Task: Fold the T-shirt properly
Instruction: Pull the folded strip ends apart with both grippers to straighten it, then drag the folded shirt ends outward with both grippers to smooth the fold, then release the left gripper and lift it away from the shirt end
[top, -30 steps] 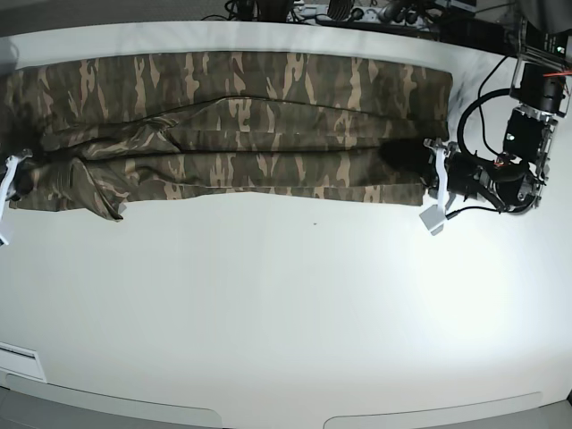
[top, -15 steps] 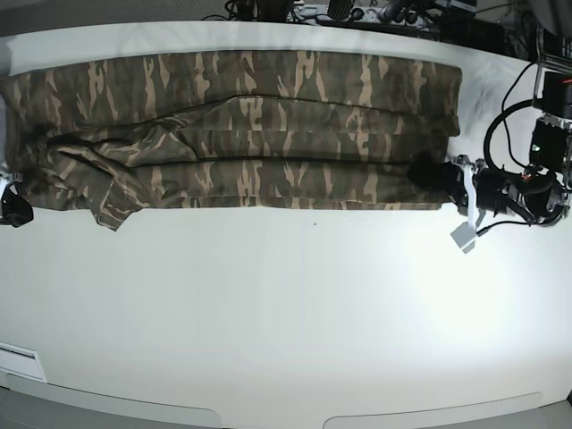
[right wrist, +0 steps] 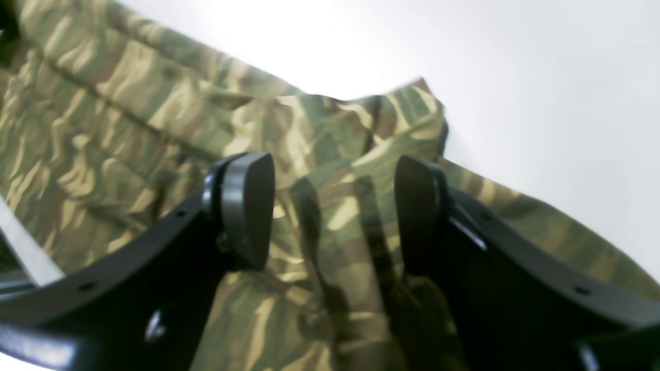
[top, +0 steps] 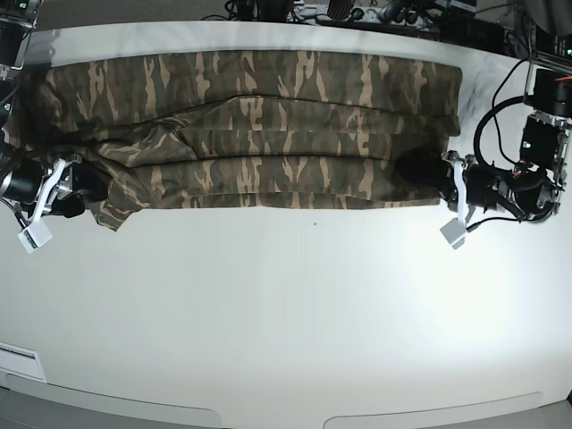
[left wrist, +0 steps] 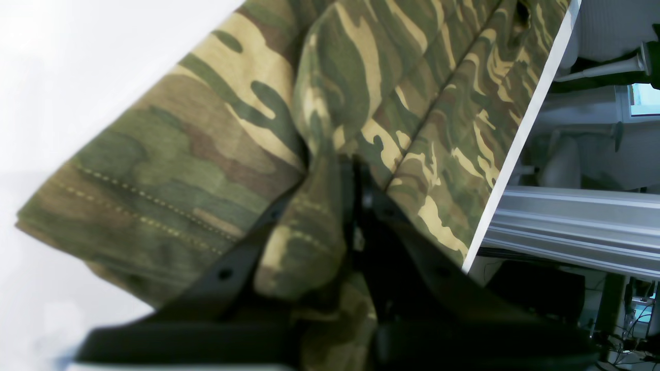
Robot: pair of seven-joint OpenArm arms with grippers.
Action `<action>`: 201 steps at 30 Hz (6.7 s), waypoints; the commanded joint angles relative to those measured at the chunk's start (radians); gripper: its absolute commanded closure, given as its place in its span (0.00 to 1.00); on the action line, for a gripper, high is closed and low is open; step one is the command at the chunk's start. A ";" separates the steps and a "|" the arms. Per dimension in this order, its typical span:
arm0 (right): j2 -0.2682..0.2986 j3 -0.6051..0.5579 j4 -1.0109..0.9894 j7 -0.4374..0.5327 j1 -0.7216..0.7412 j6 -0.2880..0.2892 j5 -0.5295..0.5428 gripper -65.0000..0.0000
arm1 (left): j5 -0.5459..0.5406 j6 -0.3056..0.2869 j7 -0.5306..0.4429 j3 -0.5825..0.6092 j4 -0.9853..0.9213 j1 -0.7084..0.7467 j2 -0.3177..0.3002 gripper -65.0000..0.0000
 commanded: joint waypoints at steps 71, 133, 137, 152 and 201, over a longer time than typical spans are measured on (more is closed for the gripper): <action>0.277 -0.014 0.286 -0.160 -0.414 0.017 0.306 1.00 | -0.024 -0.009 -0.020 -0.010 0.011 -0.026 0.000 1.00; 0.236 -0.015 0.372 0.164 -0.357 -0.288 -0.312 0.90 | 0.012 -0.009 0.011 -0.010 0.011 0.017 -0.125 1.00; 0.188 -0.015 0.372 0.178 -0.341 -0.289 -0.307 0.92 | 0.111 -0.009 0.011 -0.010 0.011 0.016 -0.130 1.00; 0.044 -0.015 0.371 0.238 -0.350 -0.218 -0.316 1.00 | 0.455 -0.009 -0.352 -0.010 0.007 0.019 -0.124 1.00; -0.166 -0.016 0.043 0.346 -0.313 -0.158 -0.466 1.00 | -0.024 -0.009 0.011 -0.010 0.008 -0.098 -0.169 1.00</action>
